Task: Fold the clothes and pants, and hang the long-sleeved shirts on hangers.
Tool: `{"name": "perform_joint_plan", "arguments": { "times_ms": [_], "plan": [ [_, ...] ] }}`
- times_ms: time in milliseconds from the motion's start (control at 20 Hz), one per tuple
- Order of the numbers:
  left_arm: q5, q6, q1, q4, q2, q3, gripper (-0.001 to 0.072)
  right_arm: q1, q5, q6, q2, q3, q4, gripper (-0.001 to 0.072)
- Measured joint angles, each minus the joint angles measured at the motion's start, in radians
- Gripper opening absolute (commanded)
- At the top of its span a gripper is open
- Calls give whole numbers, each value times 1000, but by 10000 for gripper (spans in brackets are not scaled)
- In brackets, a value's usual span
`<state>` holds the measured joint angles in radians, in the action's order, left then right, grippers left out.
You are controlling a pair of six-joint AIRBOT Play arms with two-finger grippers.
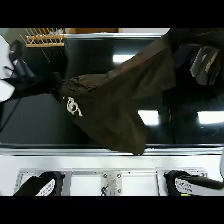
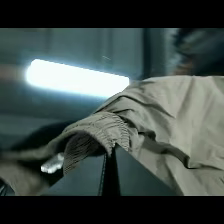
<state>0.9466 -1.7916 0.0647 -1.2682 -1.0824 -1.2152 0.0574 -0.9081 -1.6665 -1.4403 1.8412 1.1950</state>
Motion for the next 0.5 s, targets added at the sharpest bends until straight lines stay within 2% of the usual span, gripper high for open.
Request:
{"name": "perform_joint_plan", "arguments": {
  "times_ms": [300,500],
  "plan": [
    [-91,37,-50,-9,-318,-127,10,13,39,18,-135,1,-11,-1],
    [-85,93,-85,-12,-421,-225,10,47,-77,26,-90,-22,24,-1]
  ]
}}
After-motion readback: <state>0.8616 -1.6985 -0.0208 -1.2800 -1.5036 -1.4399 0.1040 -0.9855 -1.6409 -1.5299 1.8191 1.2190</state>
